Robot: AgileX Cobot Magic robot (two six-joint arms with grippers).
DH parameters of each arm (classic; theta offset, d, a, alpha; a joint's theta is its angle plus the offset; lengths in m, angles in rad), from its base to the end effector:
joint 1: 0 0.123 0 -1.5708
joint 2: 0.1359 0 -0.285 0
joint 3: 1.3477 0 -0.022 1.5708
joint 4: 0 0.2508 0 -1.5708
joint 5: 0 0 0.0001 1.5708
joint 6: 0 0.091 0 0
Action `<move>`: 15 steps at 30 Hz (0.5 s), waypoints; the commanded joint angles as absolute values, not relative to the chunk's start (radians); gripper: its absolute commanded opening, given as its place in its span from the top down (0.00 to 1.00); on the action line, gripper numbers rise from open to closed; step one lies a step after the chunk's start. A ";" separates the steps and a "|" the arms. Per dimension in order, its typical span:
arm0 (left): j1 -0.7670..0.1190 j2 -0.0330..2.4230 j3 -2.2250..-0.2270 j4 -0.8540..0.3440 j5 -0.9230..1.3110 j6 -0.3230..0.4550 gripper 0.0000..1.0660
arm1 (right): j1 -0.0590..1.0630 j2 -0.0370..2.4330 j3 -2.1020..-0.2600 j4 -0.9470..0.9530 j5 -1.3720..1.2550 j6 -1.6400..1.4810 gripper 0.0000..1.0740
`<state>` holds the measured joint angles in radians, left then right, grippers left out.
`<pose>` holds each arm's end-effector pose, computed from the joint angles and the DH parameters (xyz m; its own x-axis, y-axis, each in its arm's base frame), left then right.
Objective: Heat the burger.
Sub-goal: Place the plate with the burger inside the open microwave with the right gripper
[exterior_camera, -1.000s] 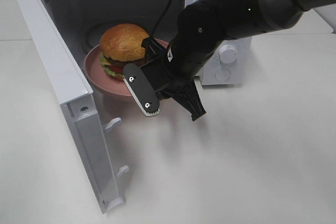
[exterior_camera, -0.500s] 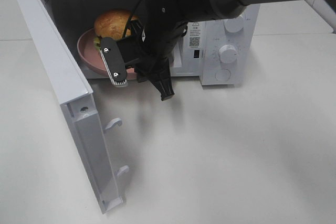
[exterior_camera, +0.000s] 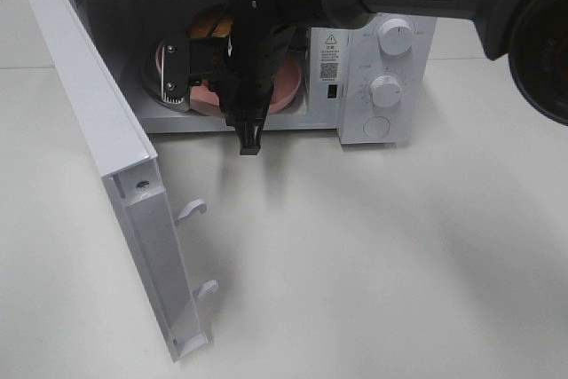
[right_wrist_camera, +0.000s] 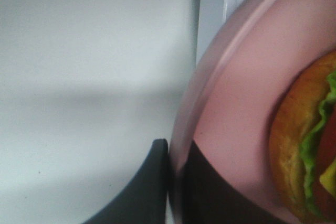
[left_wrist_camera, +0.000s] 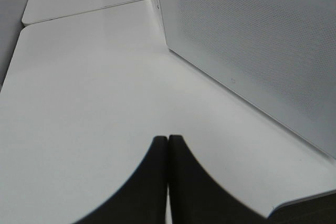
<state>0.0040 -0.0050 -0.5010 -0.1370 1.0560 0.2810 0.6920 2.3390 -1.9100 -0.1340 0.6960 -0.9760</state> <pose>-0.0059 -0.0108 0.2785 -0.4111 0.2085 -0.8874 0.1940 0.9712 0.1383 0.4007 0.3219 0.1580 0.2184 -0.9597 -0.1768 -0.8673 -0.1078 -0.4860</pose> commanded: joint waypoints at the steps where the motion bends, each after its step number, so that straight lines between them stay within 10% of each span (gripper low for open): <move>1: 0.002 -0.025 -0.500 -0.140 1.042 0.278 1.00 | 0.687 2.333 -1.924 -0.137 0.690 -0.894 1.00; 15: 0.002 -0.025 -0.500 -0.140 1.042 0.278 1.00 | 0.687 2.326 -1.924 -0.094 0.693 -0.841 0.80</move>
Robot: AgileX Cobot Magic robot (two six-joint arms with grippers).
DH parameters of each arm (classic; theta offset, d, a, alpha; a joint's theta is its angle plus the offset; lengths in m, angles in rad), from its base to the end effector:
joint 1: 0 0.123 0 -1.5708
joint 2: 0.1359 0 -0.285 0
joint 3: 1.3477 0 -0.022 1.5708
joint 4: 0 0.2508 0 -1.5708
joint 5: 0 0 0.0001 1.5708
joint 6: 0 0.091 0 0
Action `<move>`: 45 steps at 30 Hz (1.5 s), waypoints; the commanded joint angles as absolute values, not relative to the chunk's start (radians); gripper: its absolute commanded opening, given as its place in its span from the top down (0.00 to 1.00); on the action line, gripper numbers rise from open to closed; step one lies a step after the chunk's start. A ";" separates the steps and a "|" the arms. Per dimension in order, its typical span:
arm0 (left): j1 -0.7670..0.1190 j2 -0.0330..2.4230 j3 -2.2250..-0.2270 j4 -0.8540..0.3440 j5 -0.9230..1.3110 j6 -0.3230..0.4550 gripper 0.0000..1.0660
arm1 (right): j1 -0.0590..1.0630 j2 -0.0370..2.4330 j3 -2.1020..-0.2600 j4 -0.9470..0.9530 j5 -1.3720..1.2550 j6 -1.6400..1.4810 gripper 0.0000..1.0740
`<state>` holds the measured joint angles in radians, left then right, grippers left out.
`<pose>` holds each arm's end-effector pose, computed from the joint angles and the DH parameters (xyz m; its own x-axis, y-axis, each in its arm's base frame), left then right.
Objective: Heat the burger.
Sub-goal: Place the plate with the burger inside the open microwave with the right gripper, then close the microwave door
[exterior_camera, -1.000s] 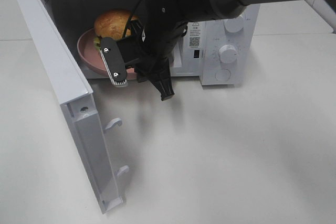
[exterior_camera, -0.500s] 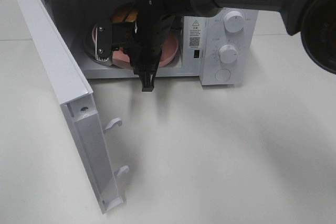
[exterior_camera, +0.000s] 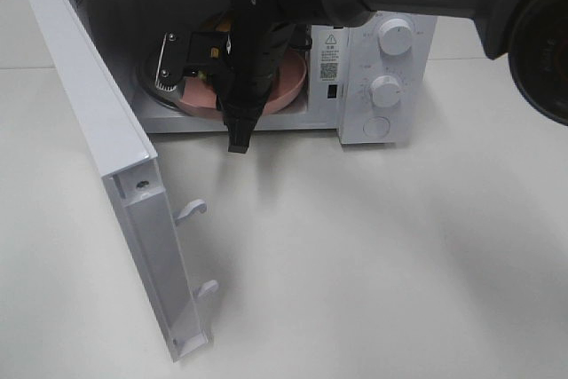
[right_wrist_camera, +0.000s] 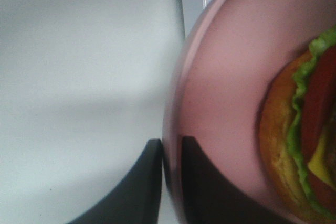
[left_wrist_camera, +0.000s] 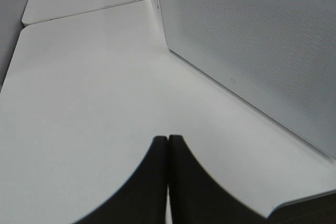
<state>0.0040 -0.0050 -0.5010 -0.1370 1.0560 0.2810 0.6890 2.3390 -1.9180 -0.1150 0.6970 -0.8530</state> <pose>-0.0059 -0.0108 0.2785 -0.4111 0.2085 -0.8874 0.1940 0.9712 0.1383 0.4018 0.3222 0.1601 0.0998 -0.9622 -0.2533 -0.8901 0.0275 -0.4550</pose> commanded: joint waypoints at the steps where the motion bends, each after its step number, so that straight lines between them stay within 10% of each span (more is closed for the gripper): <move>1: 0.002 -0.025 -0.500 -0.140 1.042 0.278 1.00 | 0.687 2.326 -1.924 -0.094 0.693 -0.841 0.80; 15: 0.002 -0.025 -0.500 -0.140 1.042 0.278 1.00 | 0.687 2.263 -1.926 -0.015 0.817 -0.541 0.38; 45: 0.002 -0.025 -0.500 -0.140 1.042 0.278 1.00 | 0.687 2.199 -1.926 0.027 1.245 -0.013 0.36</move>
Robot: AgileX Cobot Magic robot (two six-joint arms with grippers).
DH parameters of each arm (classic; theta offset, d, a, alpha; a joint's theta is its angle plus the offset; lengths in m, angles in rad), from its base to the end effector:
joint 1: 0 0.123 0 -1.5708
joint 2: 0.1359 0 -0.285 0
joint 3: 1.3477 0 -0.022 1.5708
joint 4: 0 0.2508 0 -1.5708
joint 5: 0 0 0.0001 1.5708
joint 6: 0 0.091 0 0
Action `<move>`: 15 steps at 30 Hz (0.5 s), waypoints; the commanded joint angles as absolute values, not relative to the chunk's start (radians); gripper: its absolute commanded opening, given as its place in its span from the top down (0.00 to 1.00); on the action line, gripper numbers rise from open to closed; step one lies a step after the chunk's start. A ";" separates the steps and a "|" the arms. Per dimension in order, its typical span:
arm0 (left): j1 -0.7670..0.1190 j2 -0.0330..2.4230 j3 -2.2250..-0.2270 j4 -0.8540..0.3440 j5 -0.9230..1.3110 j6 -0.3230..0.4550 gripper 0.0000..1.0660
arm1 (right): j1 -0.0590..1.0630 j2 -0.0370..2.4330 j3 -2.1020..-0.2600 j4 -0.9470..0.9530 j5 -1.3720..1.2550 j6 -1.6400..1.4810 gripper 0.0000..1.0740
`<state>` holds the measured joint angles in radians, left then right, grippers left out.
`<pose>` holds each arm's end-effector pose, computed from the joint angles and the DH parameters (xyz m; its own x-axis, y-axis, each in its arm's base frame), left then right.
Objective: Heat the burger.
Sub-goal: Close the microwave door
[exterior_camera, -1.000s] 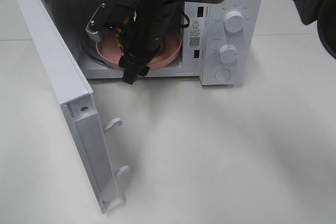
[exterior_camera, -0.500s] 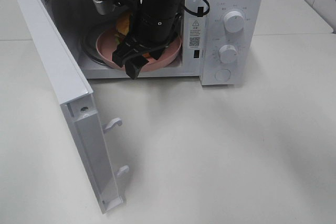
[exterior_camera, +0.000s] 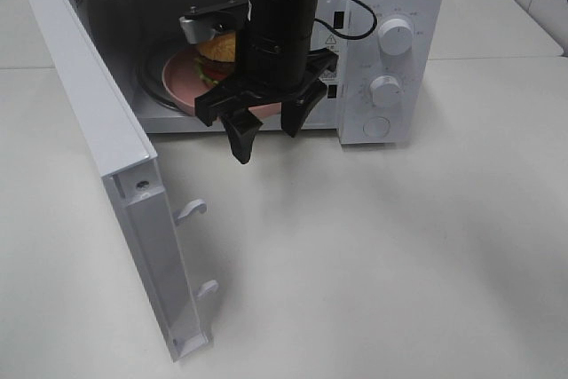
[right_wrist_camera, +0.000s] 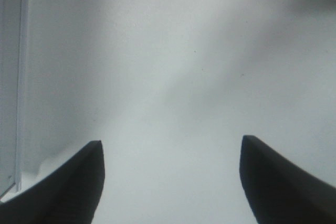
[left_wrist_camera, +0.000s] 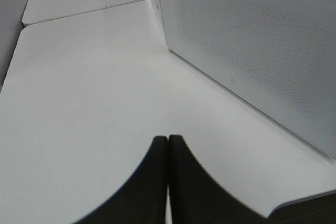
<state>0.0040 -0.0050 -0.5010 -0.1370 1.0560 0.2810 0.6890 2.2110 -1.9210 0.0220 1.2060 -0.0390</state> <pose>-0.0059 -0.0108 0.2785 -0.4111 0.2085 -0.8874 0.1940 0.9712 0.1383 0.3572 0.2966 0.2076 -0.7415 -0.6511 -0.1619 -0.6616 0.7497 0.0152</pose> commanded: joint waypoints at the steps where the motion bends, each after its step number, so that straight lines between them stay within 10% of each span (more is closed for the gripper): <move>1: 0.002 -0.025 -0.500 -0.140 1.042 0.278 1.00 | 0.687 2.199 -1.926 0.027 1.246 -0.010 0.36; 15: 0.002 -0.025 -0.500 -0.140 1.042 0.278 1.00 | 0.684 2.063 -1.887 0.000 1.247 0.008 0.36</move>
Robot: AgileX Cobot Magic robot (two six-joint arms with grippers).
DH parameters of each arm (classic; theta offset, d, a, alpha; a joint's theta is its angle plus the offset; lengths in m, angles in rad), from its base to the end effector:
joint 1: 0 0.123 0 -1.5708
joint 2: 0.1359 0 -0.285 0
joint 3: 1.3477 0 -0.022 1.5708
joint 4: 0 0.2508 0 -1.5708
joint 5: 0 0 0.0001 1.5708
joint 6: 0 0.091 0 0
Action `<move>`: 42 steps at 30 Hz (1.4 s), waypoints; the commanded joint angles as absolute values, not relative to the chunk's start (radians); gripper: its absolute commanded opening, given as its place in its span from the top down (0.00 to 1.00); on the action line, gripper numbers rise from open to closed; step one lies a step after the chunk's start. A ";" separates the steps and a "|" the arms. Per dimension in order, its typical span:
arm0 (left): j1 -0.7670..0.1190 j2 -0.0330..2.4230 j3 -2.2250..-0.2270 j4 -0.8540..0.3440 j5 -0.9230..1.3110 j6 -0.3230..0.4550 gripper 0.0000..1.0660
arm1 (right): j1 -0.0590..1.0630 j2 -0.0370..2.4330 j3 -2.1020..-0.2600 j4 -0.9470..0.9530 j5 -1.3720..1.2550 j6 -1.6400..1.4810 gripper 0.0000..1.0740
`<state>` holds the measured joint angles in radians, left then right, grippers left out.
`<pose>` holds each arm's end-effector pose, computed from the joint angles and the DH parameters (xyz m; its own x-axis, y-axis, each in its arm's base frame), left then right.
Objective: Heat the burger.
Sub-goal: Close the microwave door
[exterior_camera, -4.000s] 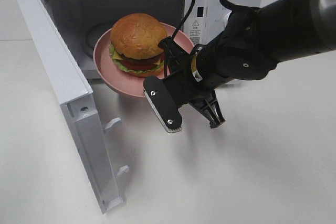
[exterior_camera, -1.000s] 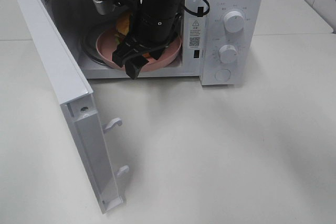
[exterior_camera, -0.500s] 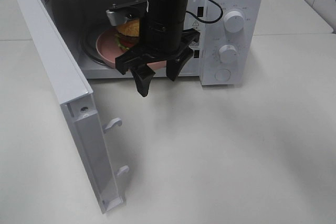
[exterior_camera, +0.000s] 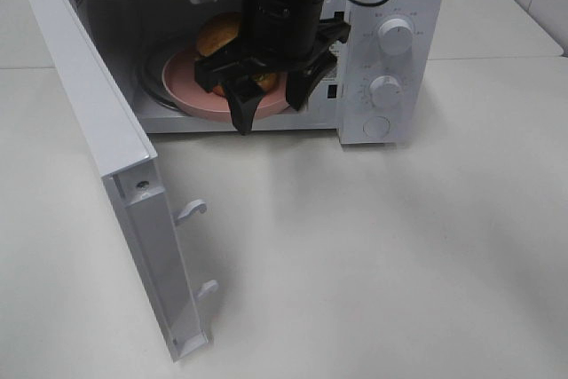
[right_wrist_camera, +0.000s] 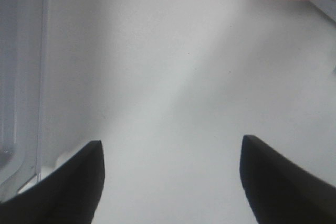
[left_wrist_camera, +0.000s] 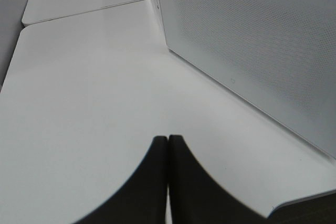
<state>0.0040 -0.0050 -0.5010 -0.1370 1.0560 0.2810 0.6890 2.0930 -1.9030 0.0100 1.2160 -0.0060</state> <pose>-0.0059 -0.0108 0.2785 -0.4111 0.2085 -0.8874 0.1940 0.9712 0.1383 0.3458 0.2859 0.2565 -0.7459 -0.6176 -0.2494 -0.6394 0.7688 0.0084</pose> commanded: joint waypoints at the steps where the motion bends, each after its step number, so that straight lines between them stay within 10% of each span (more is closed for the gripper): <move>1: 0.002 -0.025 -0.500 -0.140 1.042 0.278 1.00 | 0.684 2.028 -1.862 -0.028 1.247 0.014 0.36; 42: 0.002 -0.026 -0.500 -0.145 1.042 0.278 1.00 | 0.108 1.309 -1.163 -0.120 1.229 0.159 0.38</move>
<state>0.0040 -0.0050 -0.5010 -0.1370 1.0560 0.2810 0.1140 1.3770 -1.2140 -0.1190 1.2170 0.1410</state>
